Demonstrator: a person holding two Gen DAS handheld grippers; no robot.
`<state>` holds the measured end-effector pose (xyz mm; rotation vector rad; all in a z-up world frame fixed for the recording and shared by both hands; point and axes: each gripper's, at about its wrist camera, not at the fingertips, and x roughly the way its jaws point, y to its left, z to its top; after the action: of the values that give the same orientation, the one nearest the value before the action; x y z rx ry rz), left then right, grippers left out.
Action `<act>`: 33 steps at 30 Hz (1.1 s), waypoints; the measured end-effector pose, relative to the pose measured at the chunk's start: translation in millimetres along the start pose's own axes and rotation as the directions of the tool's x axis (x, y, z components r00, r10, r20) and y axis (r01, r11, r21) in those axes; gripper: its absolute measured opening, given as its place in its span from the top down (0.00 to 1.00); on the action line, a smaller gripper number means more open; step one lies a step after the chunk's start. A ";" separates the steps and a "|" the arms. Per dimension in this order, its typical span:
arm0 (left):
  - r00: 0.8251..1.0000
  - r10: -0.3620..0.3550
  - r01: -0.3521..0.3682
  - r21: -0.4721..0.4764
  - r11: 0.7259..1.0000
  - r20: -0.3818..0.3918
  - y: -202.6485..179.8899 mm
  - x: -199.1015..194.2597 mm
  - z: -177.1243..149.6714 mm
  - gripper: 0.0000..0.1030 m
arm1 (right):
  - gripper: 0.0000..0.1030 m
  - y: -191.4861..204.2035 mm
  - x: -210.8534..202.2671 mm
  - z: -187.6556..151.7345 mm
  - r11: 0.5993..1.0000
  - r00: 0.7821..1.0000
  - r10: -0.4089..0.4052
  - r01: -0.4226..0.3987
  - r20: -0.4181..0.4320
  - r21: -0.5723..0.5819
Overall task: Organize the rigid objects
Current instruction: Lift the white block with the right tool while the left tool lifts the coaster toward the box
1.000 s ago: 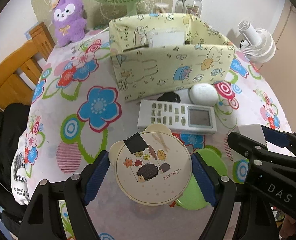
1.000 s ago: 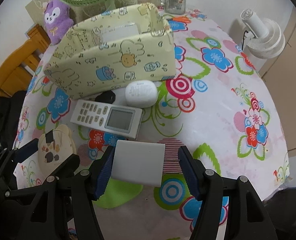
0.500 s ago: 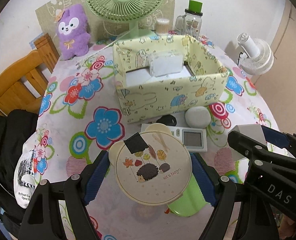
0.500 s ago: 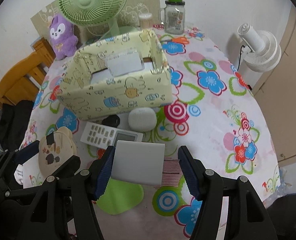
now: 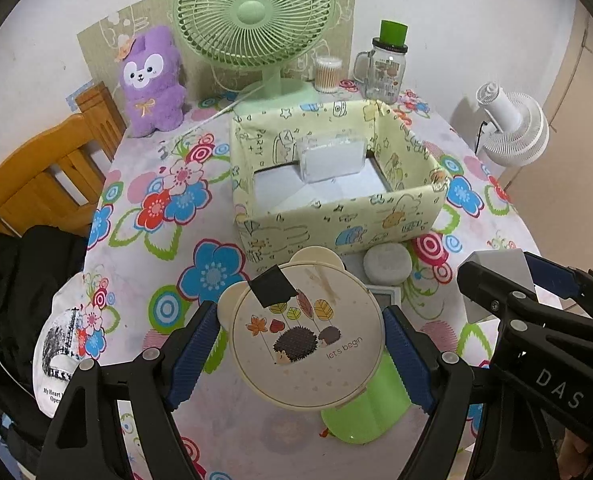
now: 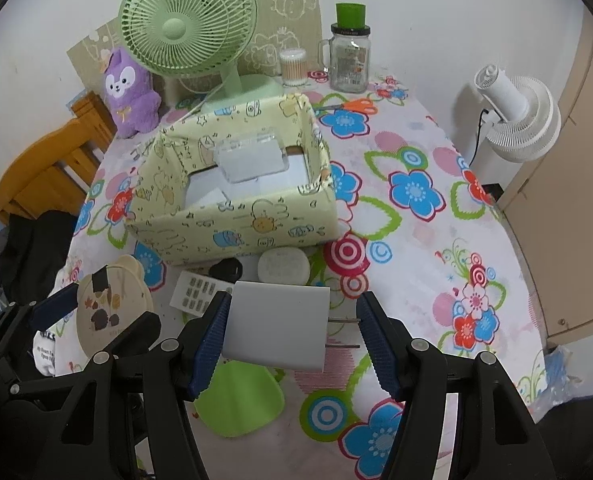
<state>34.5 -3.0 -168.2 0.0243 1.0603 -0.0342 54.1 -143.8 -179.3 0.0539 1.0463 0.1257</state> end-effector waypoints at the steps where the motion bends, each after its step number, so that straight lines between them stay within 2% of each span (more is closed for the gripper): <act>1: 1.000 0.001 -0.001 0.001 1.000 0.002 -0.3 -1.3 1.6 0.19 | 0.35 -0.4 -1.7 2.2 1.000 1.000 0.001 -0.001 0.002 -0.001; 17: 0.999 0.020 -0.020 -0.017 1.000 0.027 -1.1 -15.1 27.4 0.19 | 0.35 -0.6 -16.1 31.5 0.999 0.999 0.017 -0.016 0.028 -0.029; 33: 0.998 0.050 -0.048 -0.072 0.996 0.034 -0.9 -7.7 47.9 0.19 | 0.35 -0.5 -6.1 61.9 0.994 0.999 0.038 -0.036 0.022 -0.103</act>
<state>72.5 -5.5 -138.1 -0.0149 1.0239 0.0476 104.7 -144.1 -143.1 -0.0186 1.0140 0.2117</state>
